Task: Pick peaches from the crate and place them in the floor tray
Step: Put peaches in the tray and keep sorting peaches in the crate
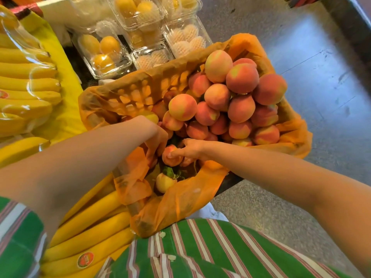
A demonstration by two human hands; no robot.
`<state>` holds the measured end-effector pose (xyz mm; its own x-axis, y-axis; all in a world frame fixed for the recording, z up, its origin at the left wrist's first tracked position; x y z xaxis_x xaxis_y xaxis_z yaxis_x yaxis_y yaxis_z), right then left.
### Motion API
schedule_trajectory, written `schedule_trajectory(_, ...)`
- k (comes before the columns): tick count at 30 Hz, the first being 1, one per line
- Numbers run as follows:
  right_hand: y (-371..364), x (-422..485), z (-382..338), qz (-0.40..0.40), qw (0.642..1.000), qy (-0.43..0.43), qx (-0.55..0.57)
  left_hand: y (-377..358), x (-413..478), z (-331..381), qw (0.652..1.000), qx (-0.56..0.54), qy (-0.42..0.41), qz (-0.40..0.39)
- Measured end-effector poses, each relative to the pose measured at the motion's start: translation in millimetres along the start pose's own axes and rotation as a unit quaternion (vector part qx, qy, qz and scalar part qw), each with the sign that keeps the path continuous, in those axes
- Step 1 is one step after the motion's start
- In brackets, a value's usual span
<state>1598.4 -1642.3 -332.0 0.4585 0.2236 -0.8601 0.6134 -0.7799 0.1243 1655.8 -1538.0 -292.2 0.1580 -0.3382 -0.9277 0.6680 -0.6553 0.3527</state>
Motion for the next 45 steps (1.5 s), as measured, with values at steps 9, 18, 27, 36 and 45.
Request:
schedule_trajectory(9,17.0,-47.2,0.5,-0.142,0.990,0.013,0.000,-8.3,13.3,3.5,0.998,0.045,-0.011,-0.032)
schedule_trajectory(18,24.4,-57.8,5.1,-0.174,0.984,0.010,-0.031,-15.5,17.9,3.3,0.992,0.111,0.011,-0.054)
schedule_trajectory(27,31.3,-64.0,-0.1,-0.191,0.981,0.022,0.015,-2.3,13.2,5.8,0.998,-0.035,-0.028,-0.042)
schedule_trajectory(36,44.7,-85.5,-7.1,-0.211,0.965,0.082,0.134,16.1,-28.4,-2.4,0.876,-0.435,-0.128,-0.165)
schedule_trajectory(45,60.6,-113.0,-18.5,-0.228,0.940,0.135,0.215,24.1,-54.1,0.6,0.798,-0.547,-0.210,-0.141)
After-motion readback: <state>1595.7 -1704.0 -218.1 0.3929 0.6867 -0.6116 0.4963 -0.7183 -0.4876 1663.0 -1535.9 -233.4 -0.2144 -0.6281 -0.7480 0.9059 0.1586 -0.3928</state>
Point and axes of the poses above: each hand's wrist, its own x-axis towards the middle knuckle, its own y-axis out of the back of the hand, z = x × y, the point moved 5 cm from there along x, towards the middle knuckle, and after that the axes turned 7 degrees about y, right-handed, at the moved point
